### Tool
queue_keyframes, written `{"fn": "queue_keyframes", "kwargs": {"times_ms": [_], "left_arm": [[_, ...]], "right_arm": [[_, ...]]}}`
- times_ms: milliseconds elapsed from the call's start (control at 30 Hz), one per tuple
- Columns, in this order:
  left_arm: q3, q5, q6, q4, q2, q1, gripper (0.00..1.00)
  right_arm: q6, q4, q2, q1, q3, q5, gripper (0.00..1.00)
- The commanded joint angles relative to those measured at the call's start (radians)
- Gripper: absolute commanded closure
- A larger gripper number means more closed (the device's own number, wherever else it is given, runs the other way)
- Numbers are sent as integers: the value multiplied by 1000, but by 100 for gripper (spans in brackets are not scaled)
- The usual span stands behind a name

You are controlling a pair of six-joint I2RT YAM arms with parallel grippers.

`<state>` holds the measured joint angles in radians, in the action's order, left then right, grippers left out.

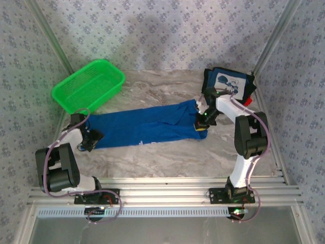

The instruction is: Fold and stack the t-shirts

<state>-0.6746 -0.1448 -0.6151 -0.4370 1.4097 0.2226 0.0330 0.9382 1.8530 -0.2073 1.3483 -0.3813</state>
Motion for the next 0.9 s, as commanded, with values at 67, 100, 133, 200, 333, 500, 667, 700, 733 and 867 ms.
{"fn": "queue_keyframes", "kwargs": {"times_ms": [67,100,133,200,333,500,667,700,733,867], "left_arm": [[29,43,43,-98,38,10,42],[29,46,45,-100,40,10,42],[29,45,45,-99,43,11,42],[29,40,45,-95,47,11,42],[26,45,46,-102,50,10,42],[24,41,48,-100,55,11,42],[3,-41,80,-74,49,5,37],[-10,-53,85,-79,40,2,36],[-22,-65,87,-85,31,-2,35],[-83,-106,80,-124,-40,-28,32]], "right_arm": [[-73,84,67,37,96,38,100],[-77,85,79,40,109,43,100],[-80,87,95,45,121,47,100],[-90,91,123,50,145,56,100],[-101,101,166,51,167,88,99],[-96,84,201,52,170,113,94],[-54,72,213,45,209,122,78],[-42,68,202,45,216,119,71],[-30,62,190,45,219,114,65],[32,47,114,37,232,105,55]]}}
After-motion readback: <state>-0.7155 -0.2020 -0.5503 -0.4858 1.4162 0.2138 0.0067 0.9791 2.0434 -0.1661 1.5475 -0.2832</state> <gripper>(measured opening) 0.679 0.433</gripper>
